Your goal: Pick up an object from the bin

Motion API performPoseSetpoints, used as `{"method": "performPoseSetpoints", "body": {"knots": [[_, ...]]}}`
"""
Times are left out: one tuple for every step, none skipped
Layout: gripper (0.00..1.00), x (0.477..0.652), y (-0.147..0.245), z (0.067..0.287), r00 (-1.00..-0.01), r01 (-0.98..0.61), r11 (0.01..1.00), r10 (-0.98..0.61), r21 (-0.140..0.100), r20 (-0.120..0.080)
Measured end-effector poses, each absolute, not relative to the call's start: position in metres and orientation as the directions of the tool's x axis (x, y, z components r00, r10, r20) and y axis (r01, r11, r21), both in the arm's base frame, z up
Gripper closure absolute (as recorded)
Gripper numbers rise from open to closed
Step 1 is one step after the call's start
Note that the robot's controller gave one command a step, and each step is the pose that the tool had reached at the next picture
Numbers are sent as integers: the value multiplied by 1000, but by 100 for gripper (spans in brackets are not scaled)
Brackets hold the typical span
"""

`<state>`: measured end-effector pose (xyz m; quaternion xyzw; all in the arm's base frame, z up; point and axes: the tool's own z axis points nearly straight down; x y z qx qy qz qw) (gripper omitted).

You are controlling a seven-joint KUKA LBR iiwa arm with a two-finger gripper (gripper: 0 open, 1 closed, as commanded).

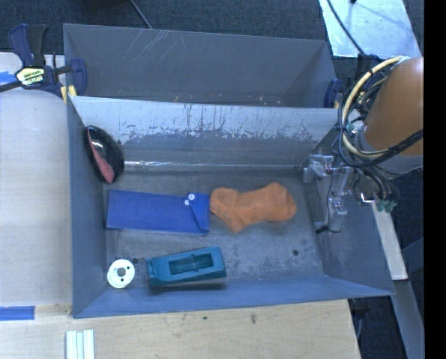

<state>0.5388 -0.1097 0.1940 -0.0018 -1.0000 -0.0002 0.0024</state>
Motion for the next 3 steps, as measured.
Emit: {"method": "performPoseSetpoints", "body": {"knots": [[0, 540, -109, 199, -1000, 1, 1000, 1, -1, -4], [0, 547, -95, 153, -999, -49, 999, -49, -3, -11], [0, 556, -83, 120, -1000, 30, 1000, 30, 0, 0]]}}
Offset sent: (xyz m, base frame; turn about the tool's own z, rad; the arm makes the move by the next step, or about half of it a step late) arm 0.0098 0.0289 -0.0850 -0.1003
